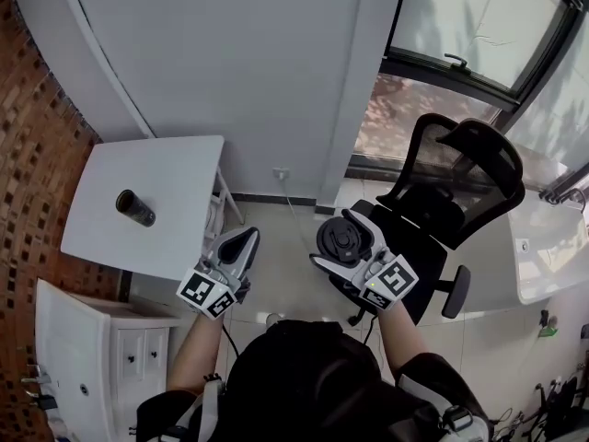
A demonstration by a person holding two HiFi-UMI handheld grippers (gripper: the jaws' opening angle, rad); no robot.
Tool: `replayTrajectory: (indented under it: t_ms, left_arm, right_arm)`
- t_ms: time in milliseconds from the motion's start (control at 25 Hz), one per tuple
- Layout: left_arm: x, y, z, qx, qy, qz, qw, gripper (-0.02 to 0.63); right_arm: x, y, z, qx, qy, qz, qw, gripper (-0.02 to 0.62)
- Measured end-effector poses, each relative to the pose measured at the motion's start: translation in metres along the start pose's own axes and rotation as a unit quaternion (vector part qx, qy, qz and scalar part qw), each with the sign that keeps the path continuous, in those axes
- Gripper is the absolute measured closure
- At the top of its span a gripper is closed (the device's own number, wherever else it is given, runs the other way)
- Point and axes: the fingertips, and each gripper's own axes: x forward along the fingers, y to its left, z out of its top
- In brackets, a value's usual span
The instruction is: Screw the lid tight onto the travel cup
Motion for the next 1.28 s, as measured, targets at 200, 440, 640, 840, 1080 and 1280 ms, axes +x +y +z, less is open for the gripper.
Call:
replayTrajectory:
  t_ms: [200, 440, 640, 840, 1080, 1280]
  left_arm:
    - [0.002, 0.026, -0.008, -0.008, 0.006, 0.024, 0.9997, 0.604]
    - [0.018, 0.059, -0.008, -0.004, 0.007, 0.065, 0.9978, 0.604]
    - [0.022, 0.093, 0.015, 0.015, -0.017, 0.133, 0.9909, 0.604]
    - [0.025, 0.106, 0.026, 0.029, -0.042, 0.184, 0.9815, 0.603]
    - [-0.011, 0.125, 0.034, 0.052, -0.047, 0.276, 0.9586, 0.604]
    - [-0.070, 0.130, 0.033, 0.041, -0.066, 0.302, 0.9501, 0.603]
  right_arm:
    - [0.026, -0.019, -0.006, 0.021, 0.002, 0.012, 1.000, 0.110]
    - [0.069, -0.050, -0.012, 0.025, 0.005, 0.062, 0.998, 0.110]
    - [0.117, -0.073, 0.006, 0.009, -0.004, 0.131, 0.991, 0.110]
    - [0.152, -0.084, 0.015, 0.010, -0.017, 0.213, 0.977, 0.110]
    - [0.215, -0.059, 0.014, 0.016, -0.015, 0.320, 0.947, 0.110]
    - [0.263, -0.003, -0.002, 0.033, -0.011, 0.373, 0.927, 0.110]
